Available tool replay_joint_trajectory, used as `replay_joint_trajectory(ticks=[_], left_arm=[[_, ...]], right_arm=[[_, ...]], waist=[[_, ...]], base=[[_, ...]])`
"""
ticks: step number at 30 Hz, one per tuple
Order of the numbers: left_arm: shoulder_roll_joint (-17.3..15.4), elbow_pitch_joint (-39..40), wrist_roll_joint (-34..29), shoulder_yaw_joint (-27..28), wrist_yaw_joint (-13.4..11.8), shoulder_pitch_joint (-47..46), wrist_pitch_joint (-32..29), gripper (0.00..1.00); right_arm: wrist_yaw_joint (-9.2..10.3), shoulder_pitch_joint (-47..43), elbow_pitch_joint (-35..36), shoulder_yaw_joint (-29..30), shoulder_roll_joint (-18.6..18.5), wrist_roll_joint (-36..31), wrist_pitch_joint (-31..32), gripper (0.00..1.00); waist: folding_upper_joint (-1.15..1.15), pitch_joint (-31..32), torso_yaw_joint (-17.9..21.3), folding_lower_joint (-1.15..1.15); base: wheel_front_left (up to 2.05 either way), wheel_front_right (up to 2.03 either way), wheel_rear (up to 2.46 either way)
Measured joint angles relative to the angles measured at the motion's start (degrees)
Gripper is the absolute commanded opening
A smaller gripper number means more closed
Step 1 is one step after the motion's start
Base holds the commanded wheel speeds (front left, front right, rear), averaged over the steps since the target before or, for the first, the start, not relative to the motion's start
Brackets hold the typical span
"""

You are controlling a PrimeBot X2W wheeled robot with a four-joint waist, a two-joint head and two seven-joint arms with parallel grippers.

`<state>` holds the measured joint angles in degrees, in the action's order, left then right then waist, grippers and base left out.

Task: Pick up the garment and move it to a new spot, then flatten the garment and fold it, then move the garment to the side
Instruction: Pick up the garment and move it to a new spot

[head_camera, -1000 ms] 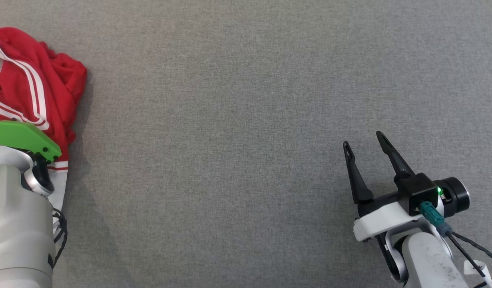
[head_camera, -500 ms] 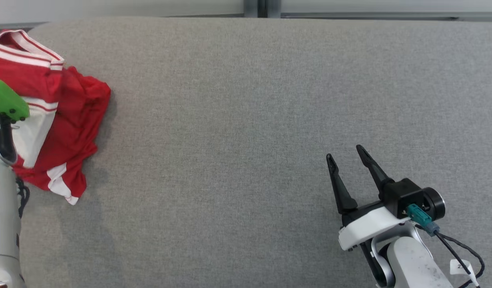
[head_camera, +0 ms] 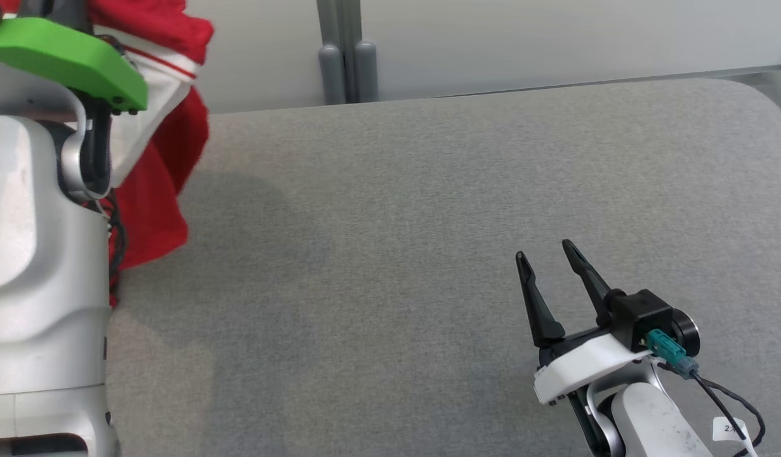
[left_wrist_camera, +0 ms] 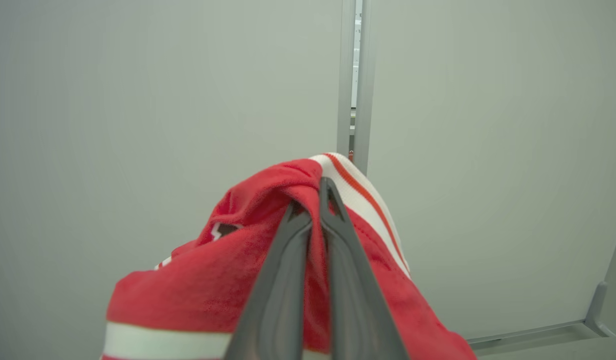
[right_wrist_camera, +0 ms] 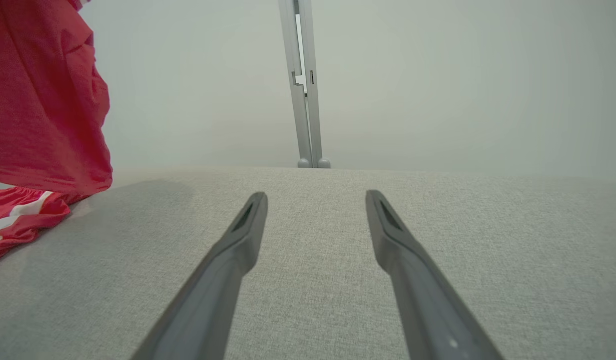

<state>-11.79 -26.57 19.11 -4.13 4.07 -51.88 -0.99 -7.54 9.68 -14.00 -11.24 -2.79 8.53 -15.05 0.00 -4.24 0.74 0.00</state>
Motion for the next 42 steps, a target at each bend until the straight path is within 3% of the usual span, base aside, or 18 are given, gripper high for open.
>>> replay_joint_trajectory(ticks=[13, 24, 25, 26, 30, 35, 42], left_arm=[[7.4, 6.1, -0.1, -8.8, -0.9, 0.4, -2.0, 0.0], [9.0, -7.2, -0.5, -20.0, -1.2, 11.7, 3.7, 0.0], [9.0, -8.4, -0.1, -20.5, -1.4, 12.4, 4.5, 0.4], [9.0, -9.5, 0.7, -21.5, -2.0, 13.2, 6.0, 1.0], [9.1, -12.1, 5.6, -24.6, -3.3, 15.2, 11.3, 1.0], [9.0, -10.0, 9.5, -23.9, -5.1, 16.4, 15.8, 1.0], [8.2, 6.5, 4.3, -12.4, -5.5, 26.6, 16.1, 1.0]], right_arm=[[0.01, 0.3, 1.3, 0.3, 0.0, 0.3, 0.0, 1.0], [0.01, 0.8, 2.5, 2.4, -0.1, 1.1, 0.0, 1.0], [0.01, 0.8, 2.5, 2.5, 0.0, 1.1, 0.0, 1.0], [0.01, 0.8, 2.4, 2.8, 0.0, 1.1, 0.0, 1.0], [0.0, 0.8, 2.5, 3.5, 0.0, 0.9, 0.0, 1.0], [0.0, 0.3, 2.4, 5.6, 0.0, -0.1, 0.0, 1.0], [0.0, -1.5, 2.2, 9.7, 0.0, -1.3, 0.0, 1.0]], waist=[[0.0, -0.1, 13.8, 0.0], [0.0, -5.3, 20.5, 0.0], [0.0, -5.7, 20.7, 0.0], [0.0, -6.1, 20.8, 0.0], [0.0, -6.8, 20.2, 0.0], [0.0, -6.5, 18.0, 0.0], [0.0, -4.1, 13.0, 0.0]], base=[[0.0, 0.0, 0.0], [0.0, 0.0, 0.0], [0.0, 0.0, 0.0], [0.0, 0.0, 0.0], [0.0, 0.0, 0.0], [0.0, 0.0, 0.0], [0.0, 0.0, 0.0]])
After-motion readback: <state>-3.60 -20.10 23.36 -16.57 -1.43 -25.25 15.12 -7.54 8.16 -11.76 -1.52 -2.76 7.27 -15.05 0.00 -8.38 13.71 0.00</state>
